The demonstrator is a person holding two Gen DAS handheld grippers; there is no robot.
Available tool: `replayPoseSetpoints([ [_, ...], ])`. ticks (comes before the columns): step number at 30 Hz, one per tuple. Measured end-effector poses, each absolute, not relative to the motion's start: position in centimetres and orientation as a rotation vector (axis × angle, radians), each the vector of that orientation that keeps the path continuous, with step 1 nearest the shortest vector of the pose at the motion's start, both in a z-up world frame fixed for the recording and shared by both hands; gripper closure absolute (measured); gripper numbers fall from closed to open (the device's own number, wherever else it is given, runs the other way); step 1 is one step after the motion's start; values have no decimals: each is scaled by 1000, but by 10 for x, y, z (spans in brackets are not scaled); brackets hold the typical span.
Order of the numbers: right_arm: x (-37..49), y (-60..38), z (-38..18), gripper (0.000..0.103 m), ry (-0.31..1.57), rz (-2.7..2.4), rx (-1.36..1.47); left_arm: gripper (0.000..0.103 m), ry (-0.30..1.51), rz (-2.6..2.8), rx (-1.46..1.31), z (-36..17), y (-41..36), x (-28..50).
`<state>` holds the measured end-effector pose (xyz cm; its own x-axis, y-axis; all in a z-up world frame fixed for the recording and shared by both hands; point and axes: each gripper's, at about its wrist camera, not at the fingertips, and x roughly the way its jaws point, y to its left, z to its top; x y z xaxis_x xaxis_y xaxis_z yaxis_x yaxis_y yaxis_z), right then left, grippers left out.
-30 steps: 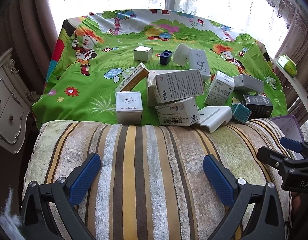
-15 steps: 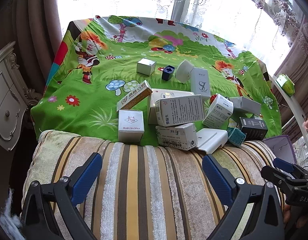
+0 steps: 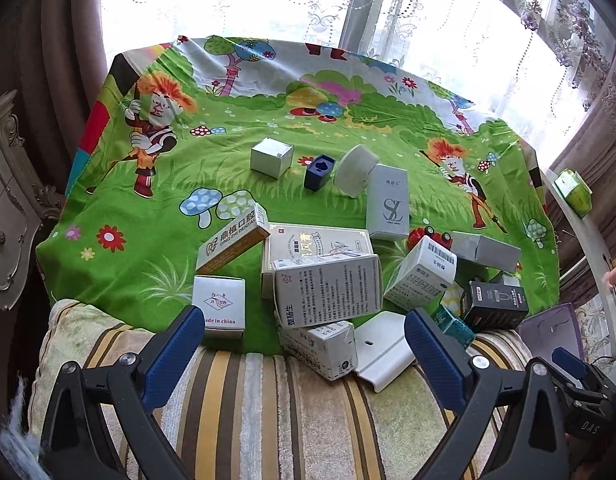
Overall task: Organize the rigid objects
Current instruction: 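Move right gripper to black bottle box while left gripper approaches white printed box, then close right gripper on black box while left gripper closes on white printed box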
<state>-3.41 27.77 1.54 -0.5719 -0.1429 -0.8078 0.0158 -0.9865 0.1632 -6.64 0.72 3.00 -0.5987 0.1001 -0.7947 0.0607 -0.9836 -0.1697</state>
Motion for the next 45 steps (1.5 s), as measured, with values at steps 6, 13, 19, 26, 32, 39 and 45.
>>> replayPoseSetpoints([
  [6, -47, 283, 14, 0, -168, -2725, 1416, 1, -286, 2761, -1481, 18, 17, -87],
  [13, -66, 278, 9, 0, -104, -2738, 1446, 1, -275, 2766, -1545, 9, 22, -101],
  [19, -87, 260, 0, 0, 35, -2751, 1514, 23, -261, 2755, -1586, 0, 23, -106],
  [26, -104, 247, -7, 0, 136, -2781, 1576, 31, -275, 2752, -1572, -1, 22, -104],
  [32, -114, 241, -15, 0, 176, -2784, 1642, 31, -284, 2771, -1537, 1, 21, -100],
  [39, -126, 236, -23, 1, 203, -2780, 1691, 31, -292, 2782, -1515, 2, 20, -97],
  [45, -118, 243, -19, 13, 121, -2791, 1655, 31, -311, 2780, -1500, 2, 19, -95],
])
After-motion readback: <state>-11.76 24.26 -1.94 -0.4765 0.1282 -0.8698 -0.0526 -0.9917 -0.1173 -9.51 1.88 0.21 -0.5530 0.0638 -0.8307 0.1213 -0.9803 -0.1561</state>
